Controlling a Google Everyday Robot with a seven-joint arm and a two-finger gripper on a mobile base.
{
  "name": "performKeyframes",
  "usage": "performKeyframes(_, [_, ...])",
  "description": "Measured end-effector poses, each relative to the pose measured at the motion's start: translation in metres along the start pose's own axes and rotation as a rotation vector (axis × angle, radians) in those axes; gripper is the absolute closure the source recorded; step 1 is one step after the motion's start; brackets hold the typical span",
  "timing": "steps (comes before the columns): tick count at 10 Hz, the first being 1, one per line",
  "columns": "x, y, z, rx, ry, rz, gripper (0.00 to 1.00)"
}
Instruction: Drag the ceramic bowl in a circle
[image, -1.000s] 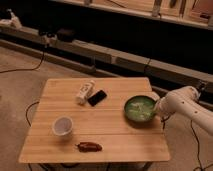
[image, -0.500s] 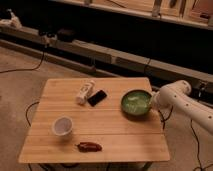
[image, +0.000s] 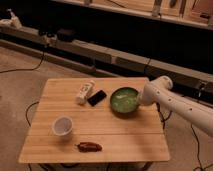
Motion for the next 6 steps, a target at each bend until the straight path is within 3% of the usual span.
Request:
performKeyframes(3, [-0.027, -0.029, 0.010, 0.008, -0.034, -0.061, 0.89])
performKeyframes(6, [-0.069, -0.061, 0.002, 0.040, -0.067, -0.157, 0.89])
